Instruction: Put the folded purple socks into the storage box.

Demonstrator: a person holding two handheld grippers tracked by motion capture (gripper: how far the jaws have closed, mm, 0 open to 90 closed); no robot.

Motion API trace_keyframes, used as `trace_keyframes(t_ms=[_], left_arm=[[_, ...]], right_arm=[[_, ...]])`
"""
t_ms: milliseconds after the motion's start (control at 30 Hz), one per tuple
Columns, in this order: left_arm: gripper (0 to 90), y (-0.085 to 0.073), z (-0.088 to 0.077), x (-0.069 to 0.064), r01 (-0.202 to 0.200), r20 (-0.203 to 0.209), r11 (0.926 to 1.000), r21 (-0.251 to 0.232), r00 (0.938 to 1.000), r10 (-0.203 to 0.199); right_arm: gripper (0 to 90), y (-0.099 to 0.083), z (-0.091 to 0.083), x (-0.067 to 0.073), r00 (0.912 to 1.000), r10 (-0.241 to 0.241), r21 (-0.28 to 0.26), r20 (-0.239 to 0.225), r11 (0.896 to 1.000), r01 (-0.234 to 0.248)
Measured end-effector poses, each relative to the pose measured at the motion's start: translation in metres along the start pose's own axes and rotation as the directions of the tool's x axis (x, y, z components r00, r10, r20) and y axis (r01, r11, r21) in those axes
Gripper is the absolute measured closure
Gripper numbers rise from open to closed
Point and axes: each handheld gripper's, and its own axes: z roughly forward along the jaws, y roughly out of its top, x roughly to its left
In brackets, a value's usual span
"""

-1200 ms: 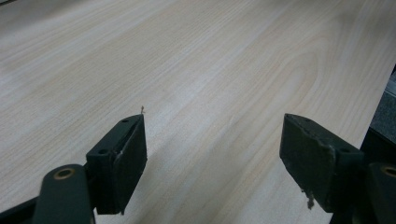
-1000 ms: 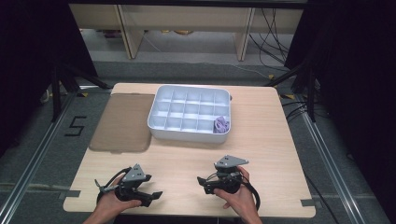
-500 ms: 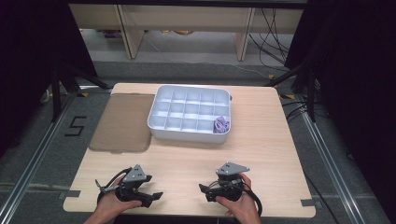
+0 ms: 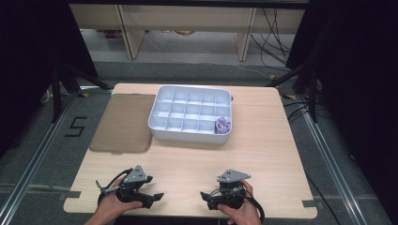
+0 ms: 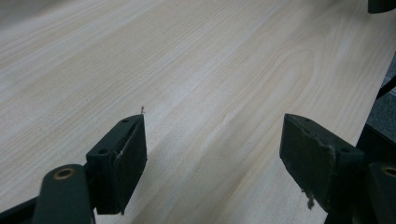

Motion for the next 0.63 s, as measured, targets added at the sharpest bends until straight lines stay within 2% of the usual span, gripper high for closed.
trace_keyframes(t_ms=[100,133,200,333,400,433,567,633], left_arm=[[22.6,0.0000,-0.0001,0.0000,0.000,0.000,1.0000,0.000,1.0000,0.000],[22.7,0.0002,-0.0010,0.0012,-0.015,-0.010,0.9998,0.013,0.9998,0.016],[22.6,0.0001,-0.0003,0.0008,-0.012,-0.021,0.9999,0.012,0.9997,0.012],[22.6,0.0001,-0.0009,0.0011,-0.014,-0.009,0.9998,0.012,0.9999,0.014],[22.6,0.0000,-0.0005,0.0006,-0.009,-0.016,0.9999,0.012,0.9998,0.009],[22.7,0.0001,-0.0005,0.0011,-0.014,-0.018,0.9998,0.014,0.9997,0.015],[22.6,0.0000,-0.0003,-0.0001,-0.001,-0.001,1.0000,0.001,1.0000,0.001],[22.6,0.0000,-0.0001,-0.0001,-0.001,0.001,1.0000,0.003,1.0000,0.001]], right_arm=[[16.7,-0.0009,-0.0022,0.0021,0.9998,0.017,0.017,0.008,1.000,-0.017],[16.9,-0.0023,-0.0019,0.0035,0.9996,0.029,0.016,-0.002,0.999,-0.029],[16.9,-0.0029,-0.0013,0.0026,0.9998,0.015,0.014,-0.015,1.000,-0.015],[17.0,-0.0048,-0.0016,0.0045,0.9999,0.015,0.030,-0.001,0.999,-0.015],[17.0,-0.0057,-0.0002,0.0033,0.9999,-0.014,0.020,0.005,1.000,0.014],[16.9,-0.0054,-0.0010,0.0047,1.0000,0.009,0.034,0.003,0.999,-0.009],[16.9,-0.0059,-0.0004,0.0036,0.9999,-0.008,0.024,0.006,1.000,0.008],[17.0,-0.0056,-0.0012,0.0041,1.0000,0.004,0.030,0.006,1.000,-0.005]])
